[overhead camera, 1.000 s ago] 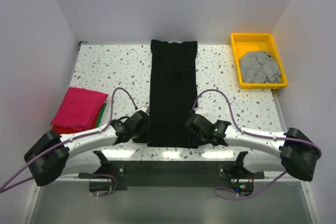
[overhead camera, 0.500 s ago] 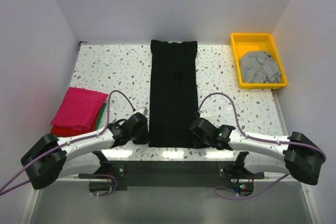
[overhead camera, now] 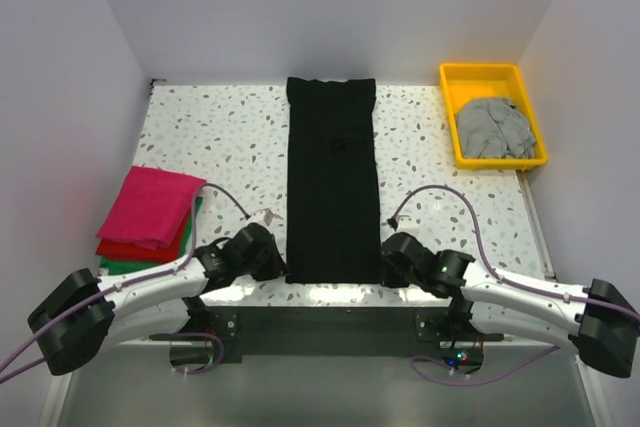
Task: Fold and stack the t-shirts
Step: Fold the tshirt
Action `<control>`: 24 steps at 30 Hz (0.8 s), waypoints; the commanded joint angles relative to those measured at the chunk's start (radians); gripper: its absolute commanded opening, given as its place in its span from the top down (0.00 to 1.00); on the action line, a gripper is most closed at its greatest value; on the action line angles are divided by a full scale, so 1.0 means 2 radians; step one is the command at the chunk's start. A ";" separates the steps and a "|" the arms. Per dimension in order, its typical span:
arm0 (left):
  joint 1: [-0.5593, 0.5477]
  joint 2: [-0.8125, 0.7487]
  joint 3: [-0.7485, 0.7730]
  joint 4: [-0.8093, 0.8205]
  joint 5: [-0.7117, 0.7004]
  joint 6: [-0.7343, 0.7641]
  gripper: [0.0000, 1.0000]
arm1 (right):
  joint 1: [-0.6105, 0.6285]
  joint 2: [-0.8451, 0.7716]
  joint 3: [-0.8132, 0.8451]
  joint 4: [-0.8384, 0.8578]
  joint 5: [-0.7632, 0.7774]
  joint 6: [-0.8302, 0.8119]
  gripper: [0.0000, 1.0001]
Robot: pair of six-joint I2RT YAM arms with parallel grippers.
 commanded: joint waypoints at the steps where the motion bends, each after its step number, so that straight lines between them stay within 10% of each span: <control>1: -0.003 -0.005 -0.022 -0.038 -0.001 -0.012 1.00 | 0.002 -0.028 -0.014 -0.018 0.000 0.013 0.80; 21: -0.007 -0.041 0.001 -0.080 0.013 -0.010 1.00 | 0.002 -0.056 0.019 -0.056 0.004 -0.003 0.70; 24: -0.010 -0.045 0.019 -0.093 0.010 0.001 0.86 | 0.002 -0.032 0.042 -0.055 0.003 -0.025 0.65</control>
